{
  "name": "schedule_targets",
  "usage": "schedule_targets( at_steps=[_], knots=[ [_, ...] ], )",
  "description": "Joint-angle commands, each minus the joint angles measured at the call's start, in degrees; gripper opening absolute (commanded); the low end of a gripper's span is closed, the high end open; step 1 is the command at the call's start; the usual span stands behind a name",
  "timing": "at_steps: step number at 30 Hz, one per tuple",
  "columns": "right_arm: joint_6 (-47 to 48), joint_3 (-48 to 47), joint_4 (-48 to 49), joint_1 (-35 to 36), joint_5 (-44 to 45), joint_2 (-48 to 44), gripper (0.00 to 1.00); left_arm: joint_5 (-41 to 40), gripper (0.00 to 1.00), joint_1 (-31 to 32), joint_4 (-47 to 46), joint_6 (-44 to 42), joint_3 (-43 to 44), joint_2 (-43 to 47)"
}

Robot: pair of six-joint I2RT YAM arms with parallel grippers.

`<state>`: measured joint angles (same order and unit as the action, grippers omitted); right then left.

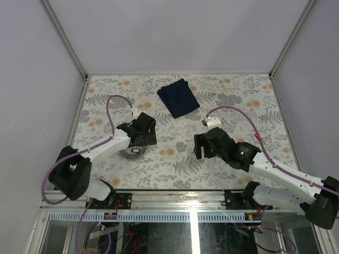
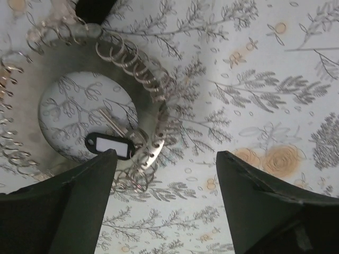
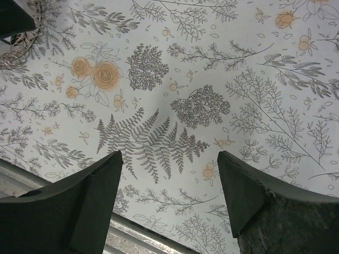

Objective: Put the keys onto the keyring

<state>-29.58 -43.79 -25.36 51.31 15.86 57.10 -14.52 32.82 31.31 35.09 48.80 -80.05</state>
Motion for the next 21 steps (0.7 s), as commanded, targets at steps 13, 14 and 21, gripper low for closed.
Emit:
schedule_targets(
  at_steps=[13,14,21],
  knots=[
    [-1.3,1.9,2.4,-0.1,-4.3,-2.2,0.73,-8.6,0.56,-0.7,5.0,-15.6,18.0,-17.7],
    [-1.3,2.0,2.5,-0.1,-4.5,-2.2,0.73,-8.9,0.54,-0.9,5.8,-16.6,18.7,-18.5],
    [-0.9,2.0,2.6,-0.1,-6.1,-1.9,0.72,-7.8,0.44,-2.5,9.7,-22.4,23.0,-24.0]
  ],
)
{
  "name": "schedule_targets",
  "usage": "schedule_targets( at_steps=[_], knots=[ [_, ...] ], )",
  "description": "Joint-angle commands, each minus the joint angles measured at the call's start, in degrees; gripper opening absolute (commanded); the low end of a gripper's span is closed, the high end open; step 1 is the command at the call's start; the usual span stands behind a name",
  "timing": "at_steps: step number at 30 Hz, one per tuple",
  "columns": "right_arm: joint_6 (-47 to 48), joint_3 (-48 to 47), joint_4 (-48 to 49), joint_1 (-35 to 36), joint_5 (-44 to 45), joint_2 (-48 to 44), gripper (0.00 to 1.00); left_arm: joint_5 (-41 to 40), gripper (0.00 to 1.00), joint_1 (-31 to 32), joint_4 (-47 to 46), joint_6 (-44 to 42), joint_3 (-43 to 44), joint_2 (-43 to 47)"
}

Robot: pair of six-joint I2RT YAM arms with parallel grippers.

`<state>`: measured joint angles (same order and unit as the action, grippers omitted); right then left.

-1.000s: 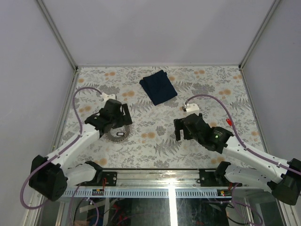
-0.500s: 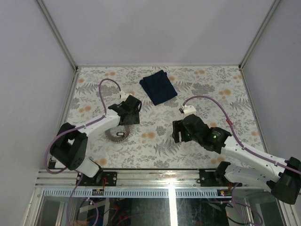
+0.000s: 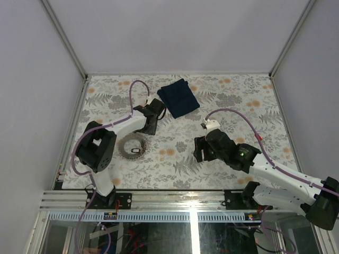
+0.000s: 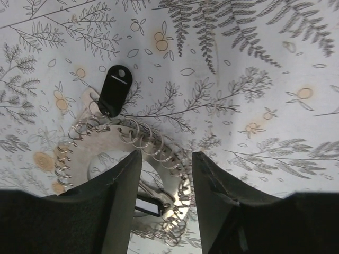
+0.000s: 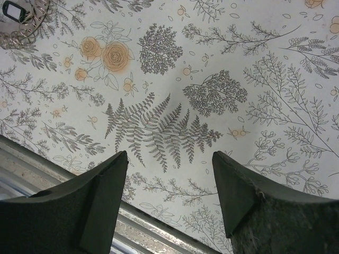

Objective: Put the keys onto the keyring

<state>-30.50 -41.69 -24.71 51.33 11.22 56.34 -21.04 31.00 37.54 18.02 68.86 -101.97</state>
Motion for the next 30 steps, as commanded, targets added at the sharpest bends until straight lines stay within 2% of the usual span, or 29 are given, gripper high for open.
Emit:
schedule_targets(
  at_steps=[1,12,22,26,30],
  knots=[
    [0.0,0.0,1.9,-0.1,-1.6,-1.1,0.71,-1.3,0.42,-0.7,3.8,-5.9,3.6,-2.6],
    [0.3,0.0,2.0,-0.1,-2.3,-0.8,0.71,3.0,0.40,-0.7,4.3,-9.3,6.2,-5.9],
    [0.9,-0.1,1.9,-0.1,-2.9,-0.1,0.71,1.1,0.40,-0.7,5.4,-10.7,5.8,-8.5],
    [0.9,-0.1,1.9,-0.2,-2.9,0.0,0.71,1.0,0.36,-0.7,5.4,-10.9,5.8,-8.9],
    [0.8,0.0,1.8,-0.1,-2.6,-0.3,0.71,0.8,0.28,-0.7,5.5,-11.1,5.5,-9.4]
  ],
)
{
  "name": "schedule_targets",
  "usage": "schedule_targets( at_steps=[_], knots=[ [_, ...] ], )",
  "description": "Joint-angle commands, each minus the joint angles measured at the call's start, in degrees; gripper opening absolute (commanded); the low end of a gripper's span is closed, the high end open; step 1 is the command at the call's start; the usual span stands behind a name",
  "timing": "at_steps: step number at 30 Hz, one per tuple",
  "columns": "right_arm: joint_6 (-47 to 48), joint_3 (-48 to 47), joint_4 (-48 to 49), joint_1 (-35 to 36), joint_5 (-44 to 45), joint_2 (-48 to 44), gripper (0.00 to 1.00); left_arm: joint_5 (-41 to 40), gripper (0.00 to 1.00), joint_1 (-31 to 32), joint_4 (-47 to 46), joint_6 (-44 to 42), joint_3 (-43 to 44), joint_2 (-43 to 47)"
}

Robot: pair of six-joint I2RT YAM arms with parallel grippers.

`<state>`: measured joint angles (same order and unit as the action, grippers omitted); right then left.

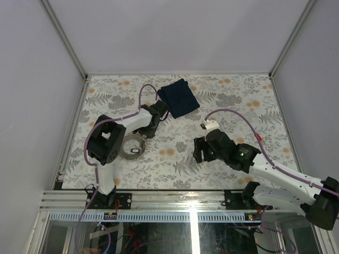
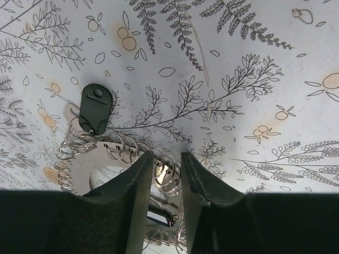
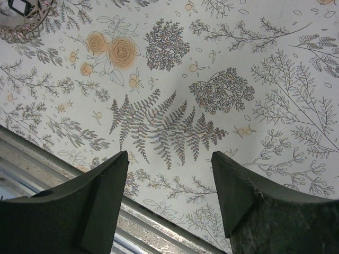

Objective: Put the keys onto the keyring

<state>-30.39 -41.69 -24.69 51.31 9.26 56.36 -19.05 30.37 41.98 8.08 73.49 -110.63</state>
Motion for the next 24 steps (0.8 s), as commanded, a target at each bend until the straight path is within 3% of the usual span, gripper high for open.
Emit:
schedule_targets(
  at_steps=[1,6,9,16,24],
  knots=[
    [0.8,0.0,1.8,-0.1,-0.6,-0.4,0.71,-1.2,0.26,0.0,1.1,-1.2,0.8,-0.9],
    [0.7,-0.1,1.3,-0.1,0.2,-1.2,0.71,-2.0,0.13,-0.1,1.1,-1.2,0.9,-0.8],
    [0.6,-0.1,1.3,-0.1,0.7,-1.8,0.70,-2.9,0.00,0.0,1.4,-1.1,0.8,-0.3],
    [0.0,0.4,1.4,-0.1,3.2,-4.1,0.65,-4.8,0.00,0.7,1.9,-0.6,0.8,3.4],
    [-0.1,1.2,3.2,-0.1,6.7,-7.2,0.61,0.3,0.00,2.9,-1.4,0.1,-2.7,15.8]
  ],
)
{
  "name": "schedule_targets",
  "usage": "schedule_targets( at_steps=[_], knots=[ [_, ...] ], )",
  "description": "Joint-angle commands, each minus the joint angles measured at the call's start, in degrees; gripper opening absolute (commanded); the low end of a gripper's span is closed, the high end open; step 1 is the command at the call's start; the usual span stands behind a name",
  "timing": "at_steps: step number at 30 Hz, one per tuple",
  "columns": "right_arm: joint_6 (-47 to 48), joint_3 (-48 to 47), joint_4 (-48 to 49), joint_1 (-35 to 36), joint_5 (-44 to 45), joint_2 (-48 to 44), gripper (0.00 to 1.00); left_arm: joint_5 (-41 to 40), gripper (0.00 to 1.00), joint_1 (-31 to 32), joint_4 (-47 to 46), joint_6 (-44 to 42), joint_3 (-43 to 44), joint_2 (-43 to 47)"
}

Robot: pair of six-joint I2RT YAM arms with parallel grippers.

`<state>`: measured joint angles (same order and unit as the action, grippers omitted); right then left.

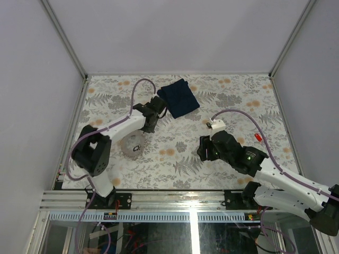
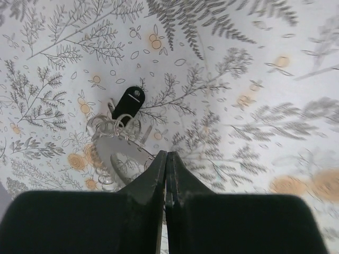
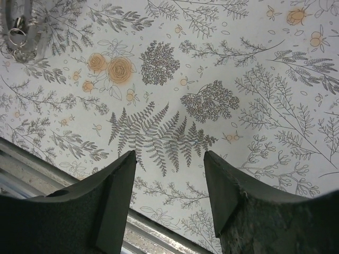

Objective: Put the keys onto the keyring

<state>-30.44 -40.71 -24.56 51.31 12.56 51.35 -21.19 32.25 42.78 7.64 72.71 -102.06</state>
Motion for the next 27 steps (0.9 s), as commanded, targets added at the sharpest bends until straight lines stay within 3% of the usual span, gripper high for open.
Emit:
schedule_targets(
  at_steps=[1,8,16,23,27],
  knots=[
    [-0.1,0.3,3.5,-0.1,3.6,-2.6,0.60,3.6,0.00,1.3,-2.7,0.4,-2.5,9.6],
    [2.0,2.4,9.7,-0.1,2.6,-7.0,0.64,7.6,0.00,6.3,-5.0,-1.5,-5.2,21.3],
    [14.8,8.6,25.3,-0.1,-6.3,-15.4,0.74,19.9,0.00,10.0,-7.2,-4.2,-5.3,29.6],
    [24.7,14.9,35.8,-0.1,-12.4,-20.5,0.74,31.3,0.00,10.2,-10.4,-6.1,-7.2,34.2],
    [27.8,14.8,36.1,-0.1,-10.6,-20.5,0.69,28.9,0.00,10.2,-11.0,-5.5,-8.1,33.9]
  ],
)
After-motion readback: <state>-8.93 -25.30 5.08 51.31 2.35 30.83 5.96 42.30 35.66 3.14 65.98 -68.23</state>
